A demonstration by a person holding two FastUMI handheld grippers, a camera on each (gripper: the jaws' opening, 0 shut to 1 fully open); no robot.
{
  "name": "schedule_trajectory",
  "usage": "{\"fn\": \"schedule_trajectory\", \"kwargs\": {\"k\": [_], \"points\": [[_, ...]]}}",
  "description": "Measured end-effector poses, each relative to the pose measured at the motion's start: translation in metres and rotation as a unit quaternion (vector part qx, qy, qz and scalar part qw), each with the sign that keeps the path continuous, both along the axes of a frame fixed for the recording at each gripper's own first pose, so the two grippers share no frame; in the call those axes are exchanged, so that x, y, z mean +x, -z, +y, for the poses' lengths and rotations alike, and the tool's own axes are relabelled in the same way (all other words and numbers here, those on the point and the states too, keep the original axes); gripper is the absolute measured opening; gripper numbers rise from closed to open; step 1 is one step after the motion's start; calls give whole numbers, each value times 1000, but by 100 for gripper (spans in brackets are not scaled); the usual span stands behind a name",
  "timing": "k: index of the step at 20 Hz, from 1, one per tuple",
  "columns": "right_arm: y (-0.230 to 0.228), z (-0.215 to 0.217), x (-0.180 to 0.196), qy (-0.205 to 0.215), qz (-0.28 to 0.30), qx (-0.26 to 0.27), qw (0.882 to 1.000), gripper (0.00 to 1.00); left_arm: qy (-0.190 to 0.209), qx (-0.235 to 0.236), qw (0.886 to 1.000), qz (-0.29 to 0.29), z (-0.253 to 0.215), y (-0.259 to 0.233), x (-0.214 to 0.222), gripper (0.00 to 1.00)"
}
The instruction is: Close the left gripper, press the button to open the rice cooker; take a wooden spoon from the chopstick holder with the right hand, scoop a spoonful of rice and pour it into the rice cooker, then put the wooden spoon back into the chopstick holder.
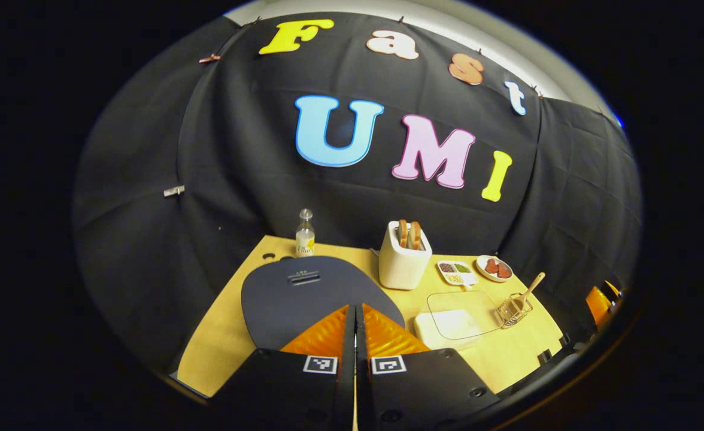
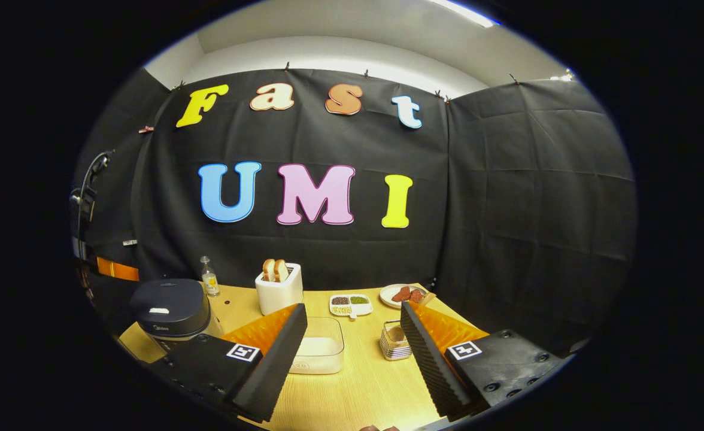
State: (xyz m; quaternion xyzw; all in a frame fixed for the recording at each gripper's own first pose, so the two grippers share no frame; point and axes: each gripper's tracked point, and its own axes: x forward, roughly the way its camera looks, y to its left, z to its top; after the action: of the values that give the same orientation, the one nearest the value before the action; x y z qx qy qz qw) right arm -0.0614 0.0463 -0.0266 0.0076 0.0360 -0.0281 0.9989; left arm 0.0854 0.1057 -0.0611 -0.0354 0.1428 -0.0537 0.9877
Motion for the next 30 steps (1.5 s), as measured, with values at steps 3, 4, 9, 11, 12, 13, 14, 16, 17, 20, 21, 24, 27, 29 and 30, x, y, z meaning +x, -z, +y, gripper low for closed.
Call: {"fn": "schedule_trajectory", "kwargs": {"k": [3, 4, 9, 11, 12, 13, 14, 16, 17, 20, 21, 24, 27, 29, 30], "points": [[5, -6, -4, 7, 9, 2, 1000, 98, -12, -23, 999, 43, 3, 28, 13, 7], [6, -7, -5, 9, 11, 1, 1000, 98, -9, -29, 998, 50, 0, 36, 14, 7], [7, -12, -10, 11, 18, -4, 1000, 98, 2, -16, 998, 68, -7, 61, 20, 7], [8, -18, -8, 14, 22, -5, 1000, 98, -1, -24, 997, 71, -8, 68, 20, 7], [8, -20, -6, 15, 25, -5, 1000, 98, -3, -25, 997, 69, -9, 68, 21, 7], [9, -21, -1, 15, 28, -1, 1000, 98, -5, -25, 997, 71, -8, 71, 19, 7], [8, -20, 4, 12, 26, 3, 1000, 98, -8, -24, 997, 70, -9, 71, 20, 8], [10, -19, 20, 1, 30, 6, 1000, 98, -10, -3, 997, 70, -9, 74, 19, 7], [13, -17, 27, -7, 35, 7, 999, 98, -15, 8, 997, 73, -9, 74, 20, 7], [17, -20, 49, -24, 41, 15, 999, 98, -36, 39, 995, 85, -9, 76, 20, 7], [22, -22, 54, -28, 49, 18, 998, 98, -43, 46, 994, 88, -10, 75, 21, 7], [31, -25, 70, -43, 63, 29, 997, 98, -69, 28, 991, 110, -9, 81, 22, 7], [35, -29, 81, -58, 65, 26, 996, 98, -86, 1, 992, 95, -10, 72, 18, 7], [39, -35, 89, -61, 69, 26, 995, 98, -99, 6, 992, 80, -6, 64, 19, 7], [43, -38, 91, -62, 72, 27, 995, 98, -111, 4, 992, 62, -7, 51, 16, 7]]}}
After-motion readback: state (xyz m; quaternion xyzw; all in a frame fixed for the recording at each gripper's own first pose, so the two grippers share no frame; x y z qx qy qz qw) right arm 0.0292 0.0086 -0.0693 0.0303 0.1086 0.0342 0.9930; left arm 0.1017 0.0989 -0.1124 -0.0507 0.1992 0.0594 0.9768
